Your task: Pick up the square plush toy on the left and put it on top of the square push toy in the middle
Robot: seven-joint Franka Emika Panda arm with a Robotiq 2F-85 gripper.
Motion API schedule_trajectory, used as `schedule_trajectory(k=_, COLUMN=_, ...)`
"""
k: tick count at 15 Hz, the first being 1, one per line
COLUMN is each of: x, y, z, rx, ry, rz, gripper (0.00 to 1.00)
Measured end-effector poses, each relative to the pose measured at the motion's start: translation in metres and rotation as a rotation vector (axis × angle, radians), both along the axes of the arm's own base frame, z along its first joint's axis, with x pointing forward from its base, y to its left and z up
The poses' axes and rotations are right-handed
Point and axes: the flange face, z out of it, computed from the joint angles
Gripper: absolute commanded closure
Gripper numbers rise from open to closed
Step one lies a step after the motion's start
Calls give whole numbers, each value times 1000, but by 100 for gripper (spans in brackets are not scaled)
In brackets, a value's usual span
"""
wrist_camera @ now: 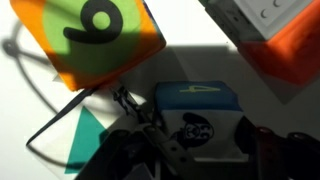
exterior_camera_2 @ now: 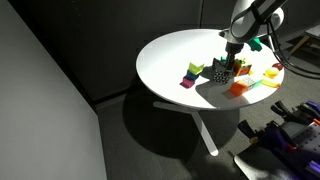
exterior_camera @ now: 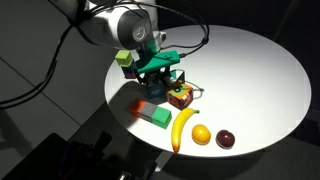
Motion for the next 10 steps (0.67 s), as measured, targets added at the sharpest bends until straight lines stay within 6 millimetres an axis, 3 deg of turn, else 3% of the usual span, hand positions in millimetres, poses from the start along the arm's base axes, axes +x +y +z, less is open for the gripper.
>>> schedule_trajectory(k=3, x=2, y=4, z=4, rx=-13, ry=-7, rz=-17, gripper=81)
schedule_trajectory(k=5, x=3, y=4, z=7, rx=-14, ry=-7, rz=-25, gripper=82)
schedule_trajectory(k=8, x=4, y=4, z=14, rx=-16, ry=-5, rz=-35, gripper=95)
schedule_trajectory(k=10, x=5, y=4, z=22, rx=-18, ry=3, rz=-39, gripper=93)
